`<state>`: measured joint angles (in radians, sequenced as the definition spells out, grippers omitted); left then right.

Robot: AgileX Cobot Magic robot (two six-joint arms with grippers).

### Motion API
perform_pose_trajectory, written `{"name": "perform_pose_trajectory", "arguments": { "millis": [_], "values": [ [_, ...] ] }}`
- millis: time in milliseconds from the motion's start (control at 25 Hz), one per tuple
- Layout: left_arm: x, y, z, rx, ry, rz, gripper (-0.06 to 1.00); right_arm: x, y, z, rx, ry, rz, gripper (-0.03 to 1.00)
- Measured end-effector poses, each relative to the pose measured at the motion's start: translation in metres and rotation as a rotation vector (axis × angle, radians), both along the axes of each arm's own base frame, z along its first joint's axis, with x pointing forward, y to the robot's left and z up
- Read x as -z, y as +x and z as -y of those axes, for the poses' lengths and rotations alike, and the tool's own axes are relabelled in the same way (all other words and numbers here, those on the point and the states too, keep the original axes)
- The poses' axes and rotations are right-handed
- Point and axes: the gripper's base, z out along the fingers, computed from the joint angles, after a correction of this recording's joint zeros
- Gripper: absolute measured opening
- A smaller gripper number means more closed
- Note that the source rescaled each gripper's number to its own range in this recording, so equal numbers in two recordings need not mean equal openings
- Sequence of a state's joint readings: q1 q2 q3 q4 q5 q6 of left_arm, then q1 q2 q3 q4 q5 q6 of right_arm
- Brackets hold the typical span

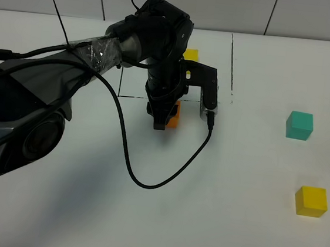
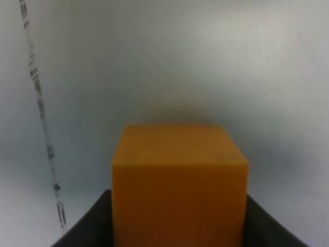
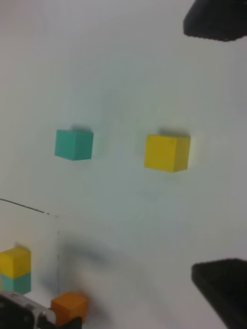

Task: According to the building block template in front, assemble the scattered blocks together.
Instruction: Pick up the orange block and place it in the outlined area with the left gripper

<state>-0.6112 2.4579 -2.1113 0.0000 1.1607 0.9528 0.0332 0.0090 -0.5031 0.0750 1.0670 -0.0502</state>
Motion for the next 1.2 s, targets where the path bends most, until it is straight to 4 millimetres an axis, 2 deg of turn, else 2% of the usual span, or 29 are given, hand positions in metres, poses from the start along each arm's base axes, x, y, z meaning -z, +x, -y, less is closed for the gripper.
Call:
{"name": "perform_pose_trajectory", "arguments": {
  "millis": [200, 400, 1200],
  "values": [
    [0.000, 0.000, 0.000, 0.000, -0.001, 0.002, 0.00, 0.000, 0.000, 0.000, 0.000, 0.000, 0.000, 0.73],
    [0.011, 0.001, 0.001, -0.012, 0.011, -0.017, 0.00, 0.000, 0.000, 0.000, 0.000, 0.000, 0.000, 0.73],
    [0.013, 0.001, 0.001, -0.007, 0.012, -0.017, 0.00, 0.000, 0.000, 0.000, 0.000, 0.000, 0.000, 0.73]
  ]
}}
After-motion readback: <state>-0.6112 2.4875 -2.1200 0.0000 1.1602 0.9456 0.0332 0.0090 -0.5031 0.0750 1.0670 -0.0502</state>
